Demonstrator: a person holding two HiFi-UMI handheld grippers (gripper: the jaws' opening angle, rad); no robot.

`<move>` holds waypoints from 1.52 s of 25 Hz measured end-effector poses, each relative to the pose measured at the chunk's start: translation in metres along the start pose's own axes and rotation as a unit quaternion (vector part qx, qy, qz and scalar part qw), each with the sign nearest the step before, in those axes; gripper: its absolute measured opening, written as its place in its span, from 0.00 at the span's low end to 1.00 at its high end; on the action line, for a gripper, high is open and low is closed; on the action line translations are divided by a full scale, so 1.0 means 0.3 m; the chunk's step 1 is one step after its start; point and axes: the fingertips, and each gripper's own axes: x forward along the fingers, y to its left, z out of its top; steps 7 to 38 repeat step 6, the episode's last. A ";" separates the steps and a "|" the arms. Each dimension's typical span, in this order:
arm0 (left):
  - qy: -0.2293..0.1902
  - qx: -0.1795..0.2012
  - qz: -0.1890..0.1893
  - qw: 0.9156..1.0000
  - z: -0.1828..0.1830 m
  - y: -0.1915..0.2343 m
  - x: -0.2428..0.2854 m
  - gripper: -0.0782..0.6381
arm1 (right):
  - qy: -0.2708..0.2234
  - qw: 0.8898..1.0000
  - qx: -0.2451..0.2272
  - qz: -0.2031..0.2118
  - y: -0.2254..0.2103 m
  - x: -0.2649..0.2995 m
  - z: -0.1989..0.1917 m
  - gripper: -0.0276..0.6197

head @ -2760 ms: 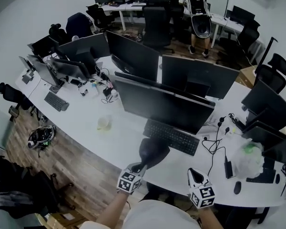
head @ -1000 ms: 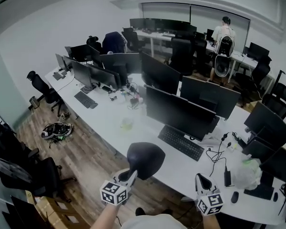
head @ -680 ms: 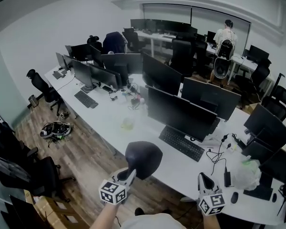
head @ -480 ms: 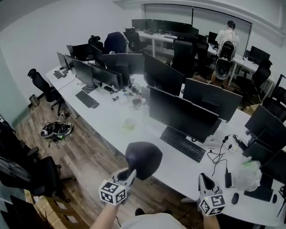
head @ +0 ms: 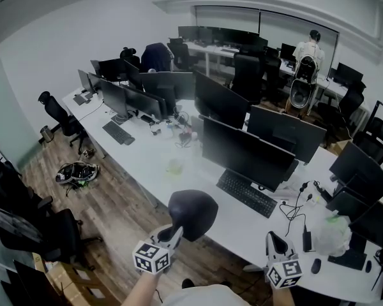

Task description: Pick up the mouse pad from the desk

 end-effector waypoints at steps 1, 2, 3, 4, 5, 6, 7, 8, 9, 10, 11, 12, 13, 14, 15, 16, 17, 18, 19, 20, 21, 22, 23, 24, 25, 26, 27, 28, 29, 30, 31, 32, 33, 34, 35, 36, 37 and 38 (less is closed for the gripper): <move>0.000 -0.001 0.000 1.000 -0.001 0.002 -0.001 0.17 | 0.000 1.000 0.000 0.000 0.001 0.001 -0.001 0.06; -0.001 -0.001 0.001 1.000 -0.001 0.004 -0.001 0.17 | 0.000 1.000 0.000 0.001 0.002 0.002 -0.001 0.06; -0.001 -0.001 0.001 1.000 0.000 0.005 -0.001 0.17 | 0.000 1.000 0.000 0.001 0.003 0.004 -0.001 0.06; -0.002 -0.002 0.002 1.000 0.001 0.006 -0.001 0.17 | 0.001 1.000 0.000 0.002 0.003 0.005 0.000 0.06; -0.002 -0.002 0.002 1.000 0.002 0.007 0.000 0.17 | 0.001 1.000 -0.001 0.002 0.003 0.007 0.001 0.06; -0.003 -0.002 0.002 1.000 0.004 0.008 0.000 0.17 | 0.001 1.000 -0.001 0.003 0.003 0.009 0.002 0.06; -0.003 -0.002 0.002 1.000 0.004 0.008 0.000 0.17 | 0.001 1.000 -0.001 0.003 0.003 0.009 0.002 0.06; -0.003 -0.002 0.002 1.000 0.004 0.008 0.000 0.17 | 0.001 1.000 -0.001 0.003 0.003 0.009 0.002 0.06; -0.003 -0.002 0.002 1.000 0.004 0.008 0.000 0.17 | 0.001 1.000 -0.001 0.003 0.003 0.009 0.002 0.06; -0.003 -0.002 0.002 1.000 0.004 0.008 0.000 0.17 | 0.001 1.000 -0.001 0.003 0.003 0.009 0.002 0.06; -0.003 -0.002 0.002 1.000 0.004 0.008 0.000 0.17 | 0.001 1.000 -0.001 0.003 0.003 0.009 0.002 0.06; -0.003 -0.002 0.002 1.000 0.004 0.008 0.000 0.17 | 0.001 1.000 -0.001 0.003 0.003 0.009 0.002 0.06; -0.003 -0.002 0.002 1.000 0.004 0.008 0.000 0.17 | 0.001 1.000 -0.001 0.003 0.003 0.009 0.002 0.06; -0.003 -0.002 0.002 1.000 0.004 0.008 0.000 0.17 | 0.001 1.000 -0.001 0.003 0.003 0.009 0.002 0.06; -0.003 -0.002 0.002 1.000 0.004 0.008 0.000 0.17 | 0.001 1.000 -0.001 0.003 0.003 0.009 0.002 0.06; -0.003 -0.002 0.002 1.000 0.004 0.008 0.000 0.17 | 0.001 1.000 -0.001 0.003 0.003 0.009 0.002 0.06; -0.003 -0.002 0.002 1.000 0.004 0.008 0.000 0.17 | 0.001 1.000 -0.001 0.003 0.003 0.009 0.002 0.06; -0.003 -0.002 0.002 1.000 0.004 0.008 0.000 0.17 | 0.001 1.000 -0.001 0.003 0.003 0.009 0.002 0.06; -0.003 -0.002 0.002 1.000 0.004 0.008 0.000 0.17 | 0.001 1.000 -0.001 0.003 0.003 0.009 0.002 0.06; -0.003 -0.002 0.002 1.000 0.004 0.008 0.000 0.17 | 0.001 1.000 -0.001 0.003 0.003 0.009 0.002 0.06; -0.003 -0.002 0.002 1.000 0.004 0.008 0.000 0.17 | 0.001 1.000 -0.001 0.003 0.003 0.009 0.002 0.06; -0.003 -0.002 0.002 1.000 0.004 0.008 0.000 0.17 | 0.001 1.000 -0.001 0.003 0.003 0.009 0.002 0.06; -0.003 -0.002 0.002 1.000 0.004 0.008 0.000 0.17 | 0.001 1.000 -0.001 0.003 0.003 0.009 0.002 0.06; -0.003 -0.002 0.002 1.000 0.004 0.008 0.000 0.17 | 0.001 1.000 -0.001 0.003 0.003 0.009 0.002 0.06; -0.003 -0.002 0.002 1.000 0.004 0.008 0.000 0.17 | 0.001 1.000 -0.001 0.003 0.003 0.009 0.002 0.06; -0.003 -0.002 0.002 1.000 0.004 0.008 0.000 0.17 | 0.001 1.000 -0.001 0.003 0.003 0.009 0.002 0.06; -0.003 -0.002 0.002 1.000 0.004 0.008 0.000 0.17 | 0.001 1.000 -0.001 0.003 0.003 0.009 0.002 0.06; -0.003 -0.002 0.002 1.000 0.004 0.008 0.000 0.17 | 0.001 1.000 -0.001 0.003 0.003 0.009 0.002 0.06; -0.003 -0.002 0.002 1.000 0.004 0.008 0.000 0.17 | 0.001 1.000 -0.001 0.003 0.003 0.009 0.002 0.06; -0.003 -0.002 0.002 1.000 0.004 0.008 0.000 0.17 | 0.001 1.000 -0.001 0.003 0.003 0.009 0.002 0.06; -0.003 -0.002 0.002 1.000 0.004 0.008 0.000 0.17 | 0.001 1.000 -0.001 0.003 0.003 0.009 0.002 0.06; -0.003 -0.002 0.002 1.000 0.004 0.008 0.000 0.17 | 0.001 1.000 -0.001 0.003 0.003 0.009 0.002 0.06; -0.003 -0.002 0.002 1.000 0.004 0.008 0.000 0.17 | 0.001 1.000 -0.001 0.003 0.003 0.009 0.002 0.06; -0.003 -0.002 0.002 1.000 0.004 0.008 0.000 0.17 | 0.001 1.000 -0.001 0.003 0.003 0.009 0.002 0.06; -0.003 -0.002 0.002 1.000 0.004 0.008 0.000 0.17 | 0.001 1.000 -0.001 0.003 0.003 0.009 0.002 0.06; -0.003 -0.002 0.002 1.000 0.004 0.008 0.000 0.17 | 0.001 1.000 -0.001 0.003 0.003 0.009 0.002 0.06; -0.003 -0.002 0.002 1.000 0.004 0.008 0.000 0.17 | 0.001 1.000 -0.001 0.003 0.003 0.009 0.002 0.06; -0.003 -0.002 0.002 1.000 0.004 0.008 0.000 0.17 | 0.001 1.000 -0.001 0.003 0.003 0.009 0.002 0.06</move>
